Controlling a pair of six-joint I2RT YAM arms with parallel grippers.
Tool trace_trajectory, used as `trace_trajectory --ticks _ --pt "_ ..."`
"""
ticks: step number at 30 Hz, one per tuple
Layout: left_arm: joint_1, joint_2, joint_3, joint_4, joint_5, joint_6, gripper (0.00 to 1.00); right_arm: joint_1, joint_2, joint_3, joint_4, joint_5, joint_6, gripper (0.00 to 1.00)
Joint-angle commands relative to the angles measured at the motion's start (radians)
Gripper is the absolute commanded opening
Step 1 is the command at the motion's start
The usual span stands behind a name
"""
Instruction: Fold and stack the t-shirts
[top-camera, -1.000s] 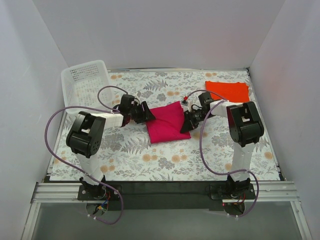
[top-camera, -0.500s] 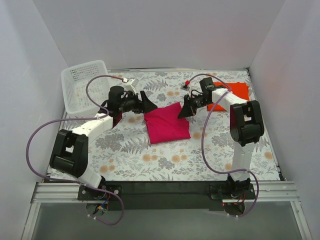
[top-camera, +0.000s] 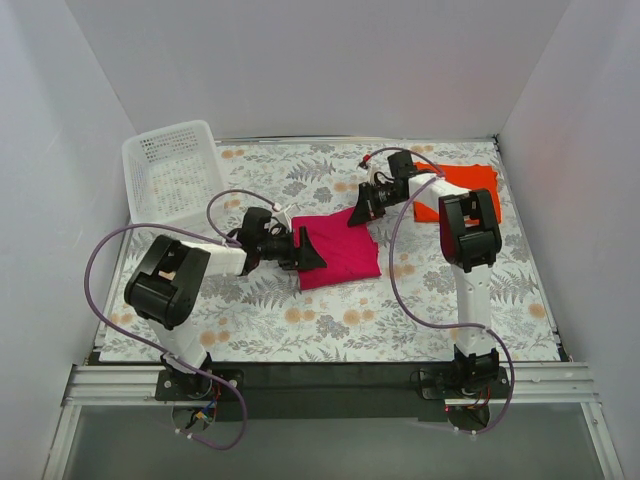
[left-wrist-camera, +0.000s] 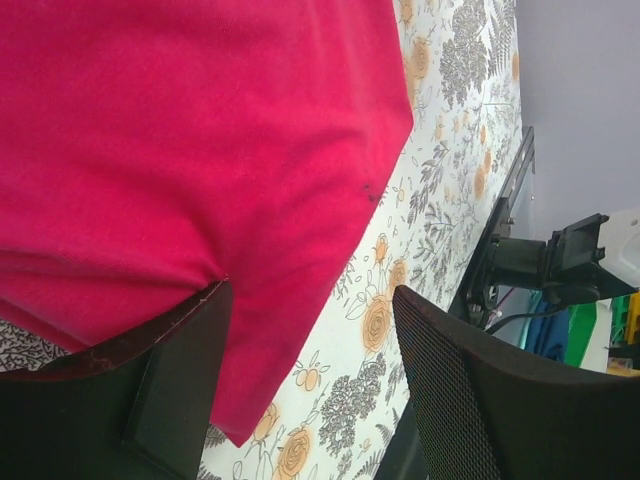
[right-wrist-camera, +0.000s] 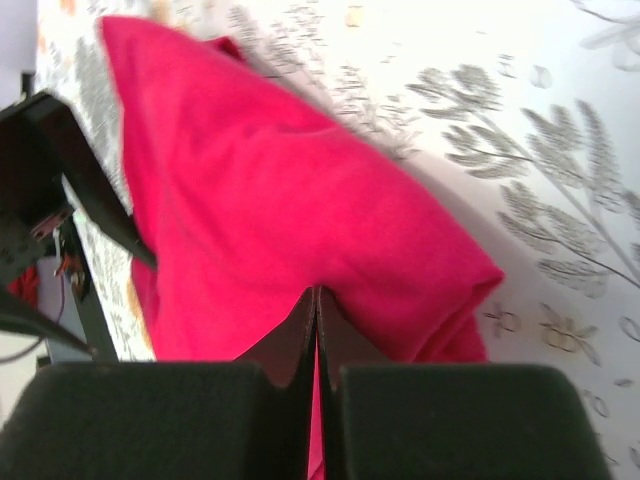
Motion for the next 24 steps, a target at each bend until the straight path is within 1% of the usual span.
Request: trace_trajectory --ticks 1,5,8,10,11,12,13,15,18,21,23,24 --pt "0.003 -0.001 -0.028 0.022 -0.012 0.009 0.61 -0.01 0.016 0.03 0.068 0.129 0.113 0.04" --pt "0.001 0.008 -0.078 0.029 -0.024 0.012 0.61 -0.033 0.064 0.054 0.078 0.152 0.145 0.04" --pt "0.001 -0.015 -0.107 0.031 -0.032 0.027 0.6 -0.045 0.072 0.076 0.08 0.162 0.133 0.05" --pt "0.001 -0.043 -0.11 0.031 -0.036 0.039 0.61 -0.052 0.056 0.094 0.077 0.134 0.108 0.05" --pt "0.001 -0.059 -0.107 0.031 -0.038 0.042 0.61 -0.058 0.046 0.099 0.066 0.113 0.09 0.08" --pt "0.001 -0.101 -0.103 0.022 -0.044 0.044 0.61 -0.058 0.018 0.105 0.056 0.087 0.067 0.09" --pt "0.001 -0.122 -0.082 0.014 -0.047 0.049 0.61 -0.059 0.003 0.111 0.036 0.046 -0.006 0.1" --pt "0.003 -0.188 -0.054 -0.024 -0.061 0.058 0.62 -0.058 -0.049 0.116 -0.041 -0.008 -0.092 0.14" --pt "0.001 -0.243 0.007 -0.076 -0.087 0.053 0.62 -0.059 -0.111 0.107 -0.131 -0.002 -0.18 0.17" --pt "0.008 -0.26 0.038 -0.08 -0.121 0.029 0.63 -0.058 -0.177 0.024 -0.147 0.028 -0.246 0.17" --pt "0.023 -0.241 0.07 -0.083 -0.144 0.021 0.63 -0.055 -0.215 -0.053 -0.162 0.008 -0.283 0.17" --pt "0.027 -0.222 0.087 -0.089 -0.153 0.01 0.63 -0.053 -0.224 -0.071 -0.188 -0.025 -0.323 0.17"
